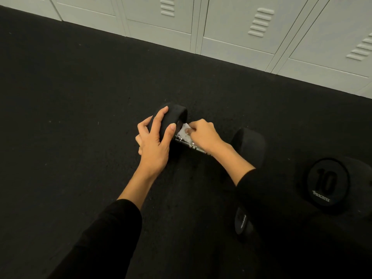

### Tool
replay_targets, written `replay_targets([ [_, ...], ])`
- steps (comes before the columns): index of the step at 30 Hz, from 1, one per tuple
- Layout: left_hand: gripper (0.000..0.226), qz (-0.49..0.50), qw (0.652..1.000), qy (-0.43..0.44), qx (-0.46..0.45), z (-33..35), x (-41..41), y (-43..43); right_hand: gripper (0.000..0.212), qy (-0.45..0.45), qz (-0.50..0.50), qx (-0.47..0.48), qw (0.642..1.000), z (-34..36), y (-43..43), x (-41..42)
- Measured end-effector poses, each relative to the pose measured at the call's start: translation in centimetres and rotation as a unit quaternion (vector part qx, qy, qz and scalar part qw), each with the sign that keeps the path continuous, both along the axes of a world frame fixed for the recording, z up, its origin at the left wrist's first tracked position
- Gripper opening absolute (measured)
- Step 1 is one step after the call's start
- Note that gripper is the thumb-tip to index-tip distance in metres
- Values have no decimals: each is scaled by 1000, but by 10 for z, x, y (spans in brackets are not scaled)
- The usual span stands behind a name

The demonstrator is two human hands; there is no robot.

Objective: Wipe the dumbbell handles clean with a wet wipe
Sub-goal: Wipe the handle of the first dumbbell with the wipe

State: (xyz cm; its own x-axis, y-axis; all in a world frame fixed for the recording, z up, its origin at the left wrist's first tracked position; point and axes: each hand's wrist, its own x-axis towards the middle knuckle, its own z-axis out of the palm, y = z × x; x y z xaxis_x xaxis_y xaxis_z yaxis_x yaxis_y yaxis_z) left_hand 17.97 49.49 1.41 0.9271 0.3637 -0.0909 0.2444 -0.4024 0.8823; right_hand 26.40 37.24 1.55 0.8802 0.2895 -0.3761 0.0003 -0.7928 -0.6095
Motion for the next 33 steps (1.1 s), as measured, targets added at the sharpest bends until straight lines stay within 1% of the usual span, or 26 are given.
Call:
replay_targets([
  [1,40,2,1000,-1,0,0,0,0,27,-15,17,-10,1000,0,-1,-5],
  [2,40,3,1000,-1,-2,0,0,0,29,-58,48,-43,996,-2,-1,-14],
  [3,40,5,1000,-2,-3,0,1,0,34,-121,91,-93,984,-5,0,-26],
  [4,40,7,1000,-3,-1,0,1,0,44,-191,141,-137,962,-9,0,-38],
  [5,40,9,1000,-4,3,0,1,0,55,-246,178,-158,940,-14,-1,-49],
  [6,40,10,1000,-5,7,0,0,0,62,-277,194,-168,926,-17,-3,-55],
  [7,40,10,1000,-6,8,0,0,-1,65,-285,195,-172,922,-17,-4,-54],
  [8,40,9,1000,-6,8,0,0,-1,63,-277,183,-166,928,-18,-4,-48],
  [9,40,8,1000,-7,8,-1,0,-1,57,-246,156,-153,944,-16,-4,-39],
  [11,40,7,1000,-5,11,0,0,-1,38,-150,89,-114,978,-9,3,-21],
  [12,40,6,1000,-4,13,0,0,-1,32,-107,64,-88,988,-8,6,-14],
  [15,40,9,1000,-4,14,-1,1,0,26,-30,36,-20,999,-10,5,-1],
  [18,40,10,1000,-3,12,-1,1,-1,24,7,0,33,999,-8,0,7],
  [20,40,7,1000,-2,11,-1,1,-2,23,-8,3,4,1000,-5,3,5],
  [22,40,7,1000,-1,10,0,1,-2,26,-74,47,-69,994,-3,7,-8],
  [23,40,8,1000,-2,10,-1,1,-2,32,-138,85,-119,980,-3,8,-19],
  [24,41,10,1000,-4,11,-1,1,-1,42,-210,125,-160,956,-7,8,-31],
  [25,41,11,1000,-5,12,-1,1,-1,53,-266,155,-182,934,-10,7,-43],
  [26,41,11,1000,-5,12,-2,0,-1,59,-286,166,-190,925,-13,5,-49],
  [27,41,11,1000,-5,11,-1,0,-1,59,-274,162,-183,930,-12,3,-48],
  [28,41,11,1000,-5,11,-1,0,-2,51,-240,143,-156,948,-10,2,-41],
  [30,41,9,1000,-4,12,-1,-1,-2,33,-139,73,-96,983,-4,3,-22],
  [33,40,8,1000,-7,8,-1,-1,-2,24,-24,-2,-57,998,-7,0,6],
])
